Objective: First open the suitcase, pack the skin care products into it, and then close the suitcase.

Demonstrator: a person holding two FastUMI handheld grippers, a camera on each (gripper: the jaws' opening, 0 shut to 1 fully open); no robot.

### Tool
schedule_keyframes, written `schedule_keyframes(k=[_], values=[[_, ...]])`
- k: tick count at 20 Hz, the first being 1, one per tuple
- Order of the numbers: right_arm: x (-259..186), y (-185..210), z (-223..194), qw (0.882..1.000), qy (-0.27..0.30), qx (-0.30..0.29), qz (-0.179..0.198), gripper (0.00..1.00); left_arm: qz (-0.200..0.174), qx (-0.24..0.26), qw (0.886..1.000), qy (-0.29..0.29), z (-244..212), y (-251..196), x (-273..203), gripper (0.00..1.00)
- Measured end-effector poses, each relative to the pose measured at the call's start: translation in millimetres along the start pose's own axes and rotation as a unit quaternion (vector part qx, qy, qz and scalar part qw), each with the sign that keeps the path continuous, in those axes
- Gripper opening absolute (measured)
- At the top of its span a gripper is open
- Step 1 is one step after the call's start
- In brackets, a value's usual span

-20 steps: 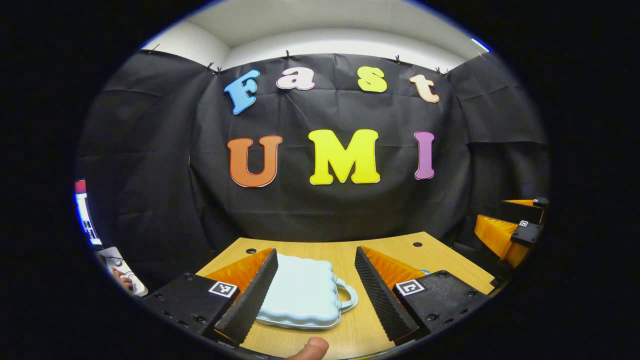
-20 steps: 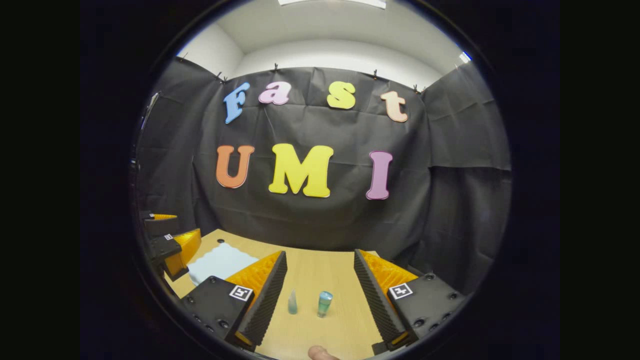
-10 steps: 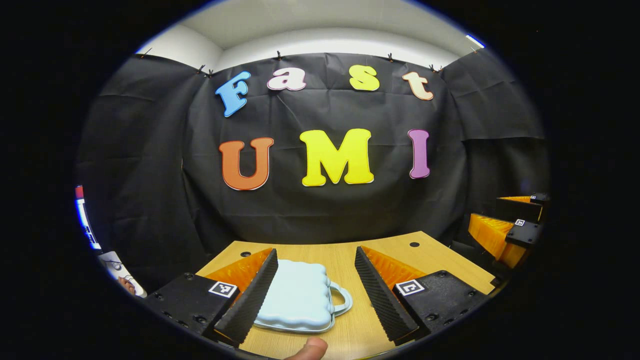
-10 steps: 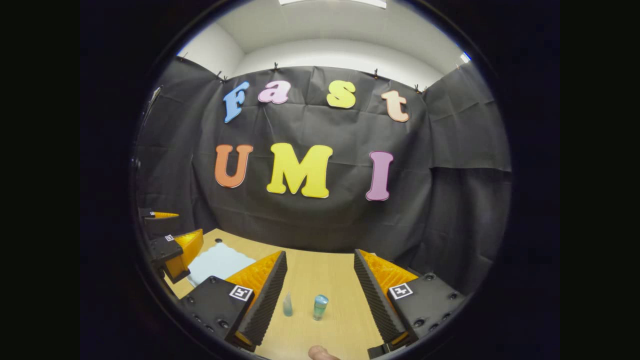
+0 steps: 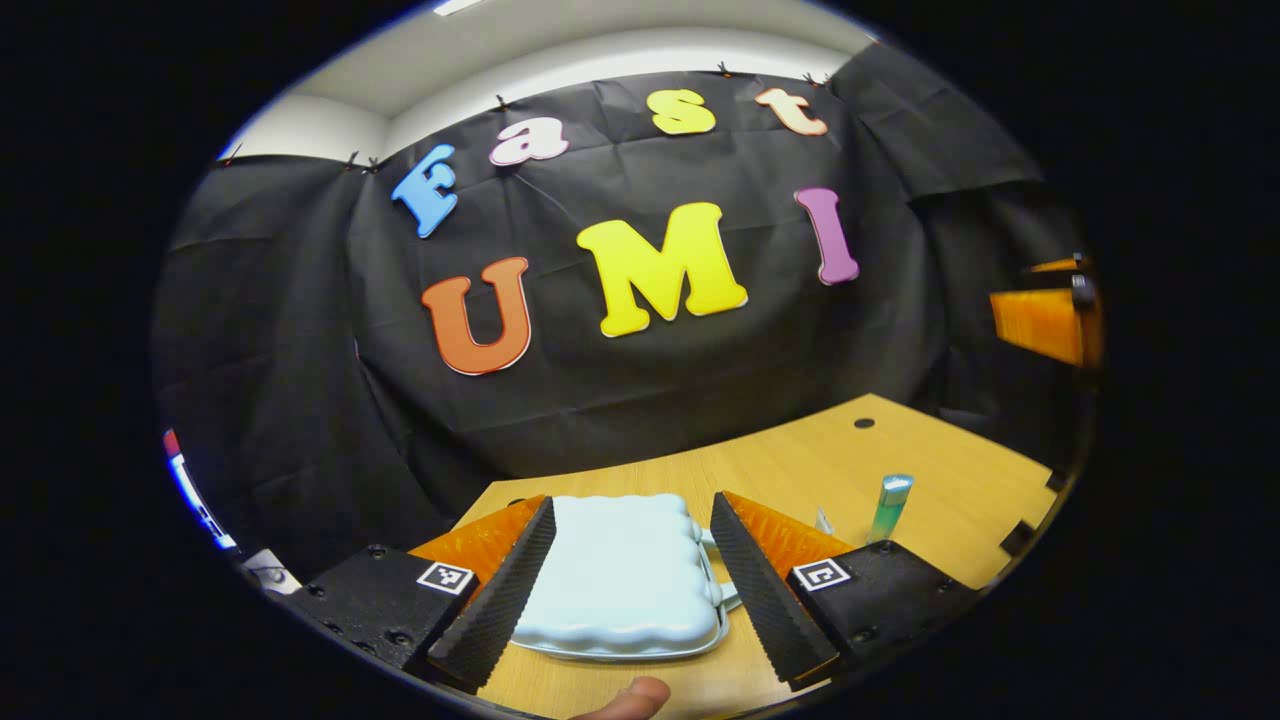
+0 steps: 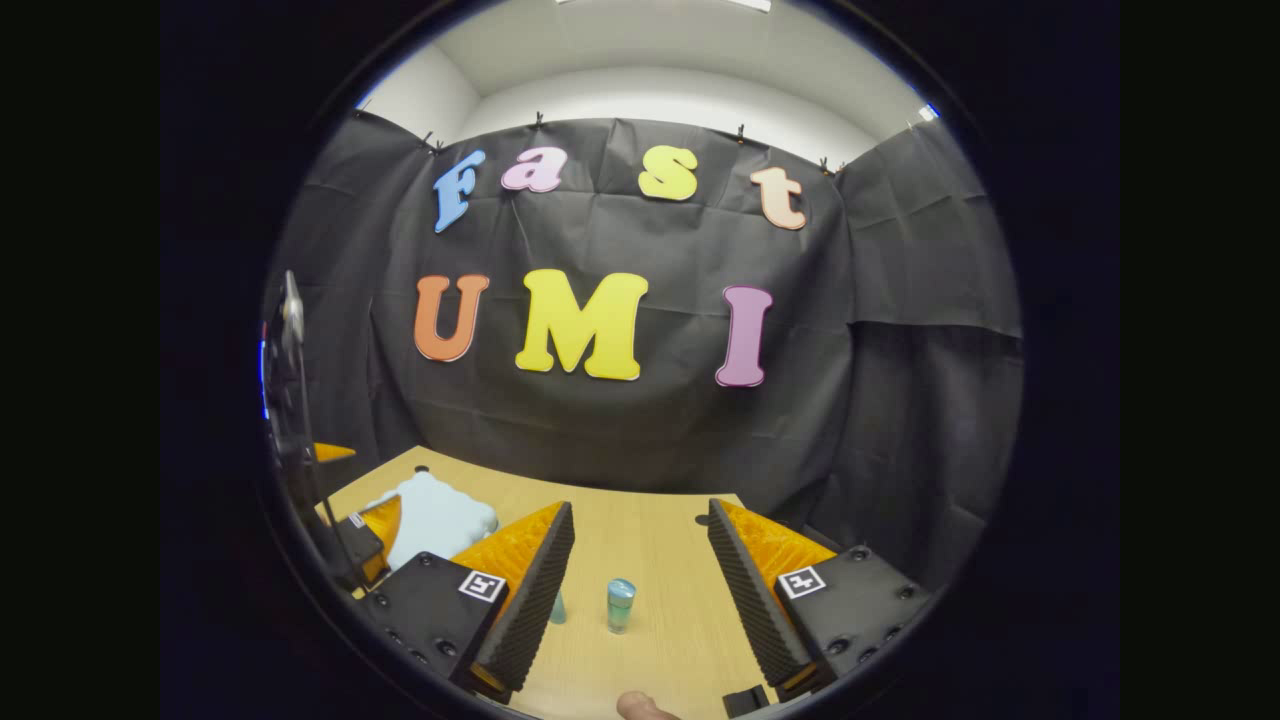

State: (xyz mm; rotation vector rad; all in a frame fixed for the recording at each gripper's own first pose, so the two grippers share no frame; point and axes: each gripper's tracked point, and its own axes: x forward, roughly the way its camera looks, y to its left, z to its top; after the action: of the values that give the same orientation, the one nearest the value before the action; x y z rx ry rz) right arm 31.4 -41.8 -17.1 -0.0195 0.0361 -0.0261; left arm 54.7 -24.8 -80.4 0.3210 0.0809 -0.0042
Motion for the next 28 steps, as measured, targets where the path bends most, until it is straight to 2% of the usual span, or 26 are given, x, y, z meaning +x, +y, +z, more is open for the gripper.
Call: schedule_keyframes(k=[3,6,9,12,16,17,20,23,25,27,28], values=[[4.4,-10.0,-4.5,1.0,0.003,-0.015,-0.005,0.8,-0.013,0.096,0.995,0.027,-38.5,-22.5,19.7,0.98],[9.3,-27.9,-6.5,1.0,0.0,-0.025,-0.017,0.8,-0.044,0.188,0.98,0.038,-64.9,-53.6,37.4,0.98],[19.3,-48.9,-16.8,0.999,0.013,-0.02,-0.033,0.8,-0.064,0.287,0.955,0.038,-83.4,-78.3,55.1,0.97],[27.9,-65.9,-25.0,0.998,0.026,-0.013,-0.048,0.8,-0.07,0.356,0.93,0.06,-110.3,-88.2,75.2,0.97],[35.6,-83.0,-37.6,0.997,0.041,-0.006,-0.061,0.79,-0.075,0.454,0.882,0.097,-141.8,-95.0,93.6,0.96],[38.2,-86.1,-41.0,0.997,0.045,-0.005,-0.063,0.8,-0.072,0.468,0.875,0.097,-146.4,-97.2,92.0,0.93],[43.5,-90.5,-50.8,0.997,0.056,-0.009,-0.06,0.8,-0.069,0.491,0.864,0.089,-148.1,-102.7,97.8,0.92],[48.1,-95.4,-58.8,0.996,0.066,-0.012,-0.058,0.8,-0.055,0.51,0.851,0.112,-151.8,-93.0,108.1,0.88],[51.1,-96.5,-61.6,0.996,0.07,-0.009,-0.053,0.8,-0.065,0.513,0.847,0.126,-154.9,-95.9,118.5,0.76],[55.5,-97.1,-63.7,0.996,0.072,-0.012,-0.046,0.8,-0.058,0.527,0.838,0.125,-153.0,-94.8,122.6,0.58],[56.8,-98.1,-65.1,0.996,0.072,-0.014,-0.042,0.8,-0.059,0.532,0.835,0.129,-151.4,-95.3,120.8,0.52]])
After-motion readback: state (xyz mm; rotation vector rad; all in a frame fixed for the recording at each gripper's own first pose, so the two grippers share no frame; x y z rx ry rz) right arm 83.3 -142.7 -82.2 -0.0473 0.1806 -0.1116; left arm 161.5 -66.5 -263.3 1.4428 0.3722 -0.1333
